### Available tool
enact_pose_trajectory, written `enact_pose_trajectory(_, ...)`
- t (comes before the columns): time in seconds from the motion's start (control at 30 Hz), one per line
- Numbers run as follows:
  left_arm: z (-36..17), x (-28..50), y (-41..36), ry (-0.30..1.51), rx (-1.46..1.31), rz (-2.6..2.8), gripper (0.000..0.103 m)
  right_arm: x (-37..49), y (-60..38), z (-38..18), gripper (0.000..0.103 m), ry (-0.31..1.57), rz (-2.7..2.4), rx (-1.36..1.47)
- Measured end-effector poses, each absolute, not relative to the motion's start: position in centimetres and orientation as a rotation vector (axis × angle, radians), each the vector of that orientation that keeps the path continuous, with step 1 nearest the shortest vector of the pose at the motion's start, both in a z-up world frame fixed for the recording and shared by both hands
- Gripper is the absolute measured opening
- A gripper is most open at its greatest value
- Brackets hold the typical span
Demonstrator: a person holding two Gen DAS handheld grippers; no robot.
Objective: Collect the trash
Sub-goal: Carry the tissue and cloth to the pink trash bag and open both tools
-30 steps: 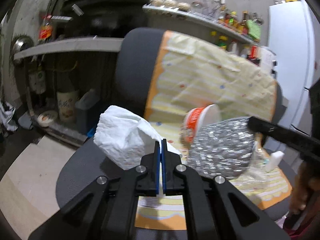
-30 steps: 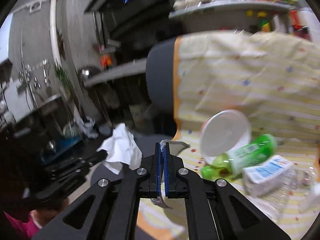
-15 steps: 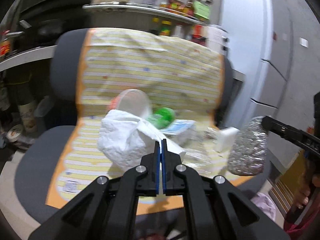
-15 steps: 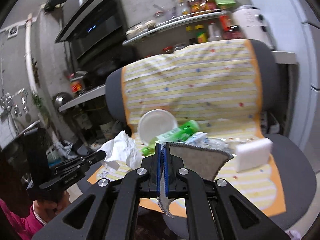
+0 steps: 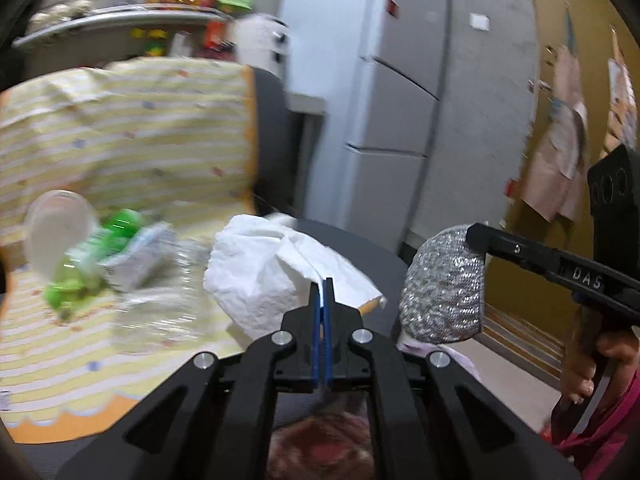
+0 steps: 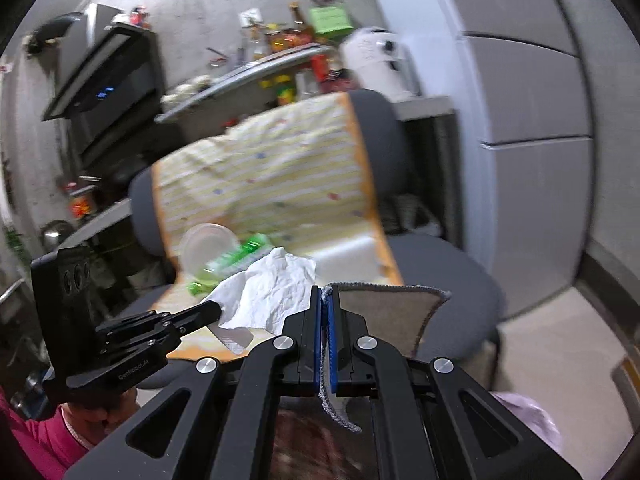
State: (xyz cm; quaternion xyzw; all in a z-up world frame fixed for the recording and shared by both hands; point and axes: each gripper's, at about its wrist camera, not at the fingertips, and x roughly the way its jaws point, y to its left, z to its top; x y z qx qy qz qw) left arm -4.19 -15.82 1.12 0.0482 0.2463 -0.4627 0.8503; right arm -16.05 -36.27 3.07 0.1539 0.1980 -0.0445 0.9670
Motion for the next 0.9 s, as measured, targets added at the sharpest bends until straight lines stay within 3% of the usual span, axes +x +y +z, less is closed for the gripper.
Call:
enact_pose_trajectory(0.6, -0.8, -8.1, -21.8, 0.588, 0.203, -1.135, 0.000, -20.3, -44.8, -8.3, 0.009, 0.627, -0.327, 0.603)
enact_pose_trajectory(0.9, -1.4, -10.6, -24.3, 0.584, 0.279, -1.225, 0.000, -21.7, -45.5, -6.3, 0.009, 0.551, -0.383, 0.565)
